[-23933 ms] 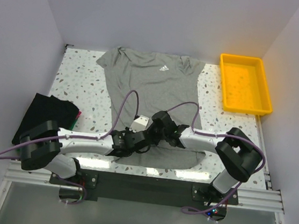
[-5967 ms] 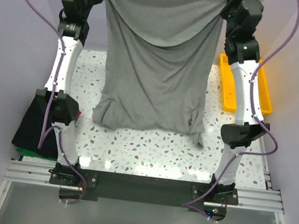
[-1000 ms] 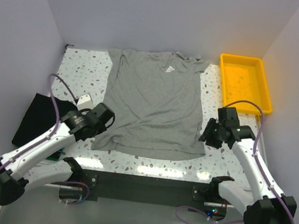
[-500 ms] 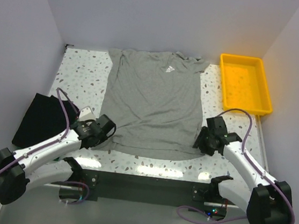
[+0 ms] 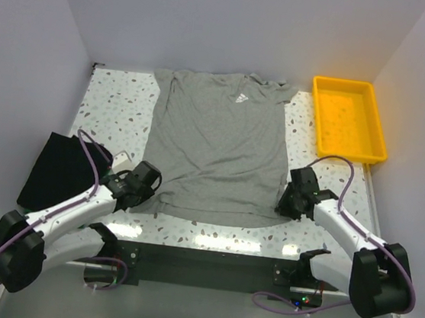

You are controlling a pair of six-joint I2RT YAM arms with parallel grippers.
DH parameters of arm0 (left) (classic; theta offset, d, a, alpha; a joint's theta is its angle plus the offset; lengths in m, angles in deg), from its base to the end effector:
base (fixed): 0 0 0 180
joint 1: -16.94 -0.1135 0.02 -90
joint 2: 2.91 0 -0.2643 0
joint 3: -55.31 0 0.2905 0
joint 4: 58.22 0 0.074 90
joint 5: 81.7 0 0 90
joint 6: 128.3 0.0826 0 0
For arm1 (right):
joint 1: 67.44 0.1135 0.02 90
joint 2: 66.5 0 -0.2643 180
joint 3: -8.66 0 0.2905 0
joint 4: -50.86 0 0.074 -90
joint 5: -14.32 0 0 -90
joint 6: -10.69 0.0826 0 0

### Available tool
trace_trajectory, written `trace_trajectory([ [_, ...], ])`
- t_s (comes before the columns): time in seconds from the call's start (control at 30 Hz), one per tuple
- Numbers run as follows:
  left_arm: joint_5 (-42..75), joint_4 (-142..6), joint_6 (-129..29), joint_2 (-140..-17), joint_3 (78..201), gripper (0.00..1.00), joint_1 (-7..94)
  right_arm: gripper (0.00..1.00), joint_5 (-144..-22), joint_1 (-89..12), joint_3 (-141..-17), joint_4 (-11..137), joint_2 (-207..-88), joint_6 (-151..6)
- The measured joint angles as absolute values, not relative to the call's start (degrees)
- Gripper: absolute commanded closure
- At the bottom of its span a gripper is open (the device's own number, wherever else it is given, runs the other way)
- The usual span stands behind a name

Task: Fold and stack the t-shirts
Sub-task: Flatten the tshirt out

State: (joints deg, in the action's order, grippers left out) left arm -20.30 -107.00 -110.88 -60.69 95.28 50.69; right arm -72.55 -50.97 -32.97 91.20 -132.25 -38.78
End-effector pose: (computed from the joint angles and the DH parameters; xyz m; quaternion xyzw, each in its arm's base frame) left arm 0.1998 -0.0859 0.1138 -0.3627 0.8783 -0.0123 0.3114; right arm 0.2353 0.0649 0.0946 0.2091 0.9522 0.0820 0.2069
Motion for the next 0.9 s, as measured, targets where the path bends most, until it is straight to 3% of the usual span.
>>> trace_trajectory([
  [0.17, -19.45, -106.37, -111.47, -61.91, 93.95, 0.57, 50.41, 0.97, -72.22, -50.97, -32.58, 93.15, -130.62, -38.73],
  [0.37, -19.14, -107.18, -113.8, -62.16, 93.58, 0.54, 50.32, 1.0, -71.76, -50.99, -32.84, 98.15, -125.06, -38.06],
  [0.43, -18.95, -107.42, -114.15, -62.05, 93.58, 0.52, 50.32, 0.82, -71.61, -50.99, -33.56, 100.14, -123.47, -38.03],
  [0.5, -18.51, -107.29, -113.94, -61.48, 93.58, 0.51, 50.32, 0.71, -71.56, -50.99, -34.59, 101.26, -122.35, -38.91],
  [0.67, -17.79, -106.69, -112.45, -58.44, 93.6, 0.5, 50.32, 0.56, -70.3, -48.41, -38.0, 101.02, -126.27, -40.74],
  [0.8, -17.55, -106.63, -110.99, -58.2, 94.17, 0.5, 50.32, 0.53, -67.63, -43.39, -39.38, 99.05, -134.42, -40.29],
  [0.9, -17.55, -106.59, -110.09, -58.81, 94.94, 0.5, 50.32, 0.57, -66.23, -43.08, -38.87, 98.0, -137.17, -39.35],
])
